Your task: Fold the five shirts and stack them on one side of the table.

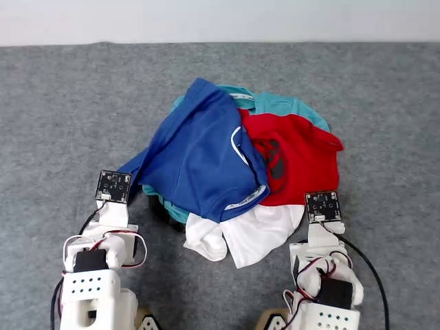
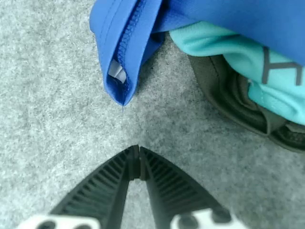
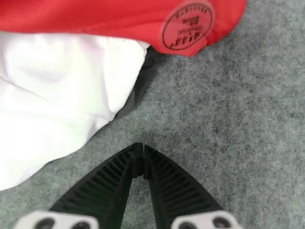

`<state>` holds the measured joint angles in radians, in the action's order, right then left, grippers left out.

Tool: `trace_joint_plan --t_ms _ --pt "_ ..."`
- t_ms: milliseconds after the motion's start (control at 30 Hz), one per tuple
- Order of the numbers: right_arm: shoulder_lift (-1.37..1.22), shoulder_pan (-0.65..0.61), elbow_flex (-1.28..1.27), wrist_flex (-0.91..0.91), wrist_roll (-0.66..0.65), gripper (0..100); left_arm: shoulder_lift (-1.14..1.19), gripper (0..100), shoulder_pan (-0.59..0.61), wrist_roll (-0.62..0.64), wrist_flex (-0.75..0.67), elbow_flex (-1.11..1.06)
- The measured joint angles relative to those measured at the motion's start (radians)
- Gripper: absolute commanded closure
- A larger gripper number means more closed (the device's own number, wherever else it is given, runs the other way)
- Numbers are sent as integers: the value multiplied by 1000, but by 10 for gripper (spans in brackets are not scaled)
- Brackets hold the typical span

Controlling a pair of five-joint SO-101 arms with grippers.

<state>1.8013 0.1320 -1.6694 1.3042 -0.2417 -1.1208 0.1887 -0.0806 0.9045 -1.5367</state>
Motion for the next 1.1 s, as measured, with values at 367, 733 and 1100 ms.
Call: trace_joint_plan --t_ms 367,733,1100 --pt "0 0 0 0 0 988 0 995 -72 0 -55 0" --pt "0 0 0 0 0 988 0 995 18 0 -155 104" --pt "0 0 0 0 0 988 2 995 31 0 187 477"
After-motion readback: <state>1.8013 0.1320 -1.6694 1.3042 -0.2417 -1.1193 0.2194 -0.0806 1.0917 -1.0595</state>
